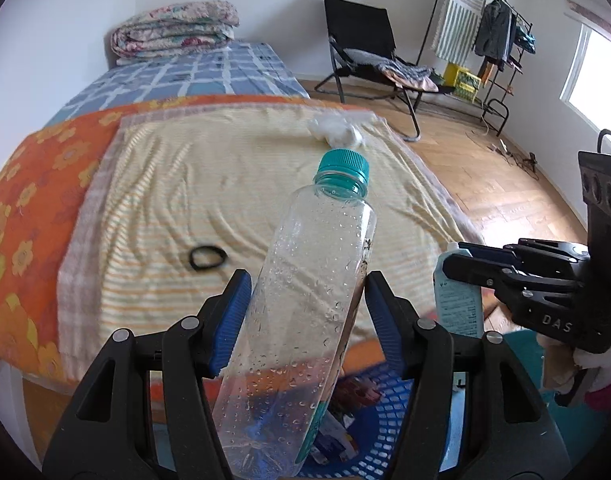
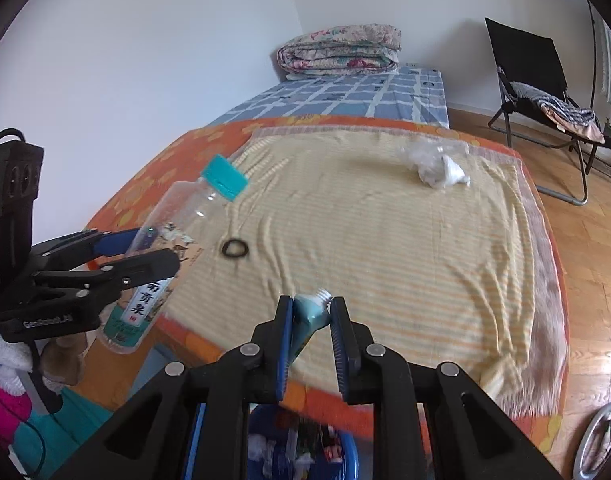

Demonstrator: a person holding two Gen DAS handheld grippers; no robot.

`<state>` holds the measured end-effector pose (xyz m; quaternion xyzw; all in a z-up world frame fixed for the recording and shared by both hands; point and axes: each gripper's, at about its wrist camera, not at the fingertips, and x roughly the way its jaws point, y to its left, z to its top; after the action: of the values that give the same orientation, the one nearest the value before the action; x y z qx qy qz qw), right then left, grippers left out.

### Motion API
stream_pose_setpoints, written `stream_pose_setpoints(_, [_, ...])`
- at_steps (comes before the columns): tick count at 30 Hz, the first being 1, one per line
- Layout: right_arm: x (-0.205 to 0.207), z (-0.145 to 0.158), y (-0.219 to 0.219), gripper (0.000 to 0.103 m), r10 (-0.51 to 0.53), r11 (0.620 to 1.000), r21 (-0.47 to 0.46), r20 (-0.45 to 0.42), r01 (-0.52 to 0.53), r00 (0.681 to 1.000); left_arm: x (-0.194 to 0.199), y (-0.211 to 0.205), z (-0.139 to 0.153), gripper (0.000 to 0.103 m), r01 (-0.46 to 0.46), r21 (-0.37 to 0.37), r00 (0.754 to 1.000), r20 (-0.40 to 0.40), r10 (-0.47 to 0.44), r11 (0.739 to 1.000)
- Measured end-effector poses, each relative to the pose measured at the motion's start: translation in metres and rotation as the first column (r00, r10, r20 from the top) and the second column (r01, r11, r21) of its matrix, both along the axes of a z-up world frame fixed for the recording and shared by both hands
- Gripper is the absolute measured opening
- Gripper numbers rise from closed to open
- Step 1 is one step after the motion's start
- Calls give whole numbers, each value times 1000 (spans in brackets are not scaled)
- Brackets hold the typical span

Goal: Collect trash
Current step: 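Carry the bottle and tube over the blue basket and release both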

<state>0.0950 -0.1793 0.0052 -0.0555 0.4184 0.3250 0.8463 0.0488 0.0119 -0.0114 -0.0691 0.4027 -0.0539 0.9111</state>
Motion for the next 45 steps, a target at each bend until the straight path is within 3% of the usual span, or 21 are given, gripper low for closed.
stream_pose_setpoints(15, [-57, -56, -8, 18, 65, 990, -121, -68, -73, 996, -33, -29, -62, 61, 14, 7, 995, -104, -13, 1000])
stream_pose_setpoints(31, [-74, -103, -11, 19, 71, 976, -189, -178, -105, 981, -43, -43, -108, 61, 51, 44, 976, -216, -40, 998])
stream_pose_setpoints(37, [-77, -113, -9, 39, 74, 969, -218, -187, -115, 980, -42, -36, -117, 62, 26, 64, 972, -233, -10, 998])
stream_pose_setpoints(39, [-77, -114, -10, 53, 69, 969, -223, -181, -109, 981, -42, -33, -117, 62, 17, 61, 972, -235, -2, 998])
stream_pose_setpoints(45, [-76, -113, -11, 69, 56, 968, -231, -166, -95, 984, -43, -26, -117, 62, -1, 57, 973, -232, 14, 998])
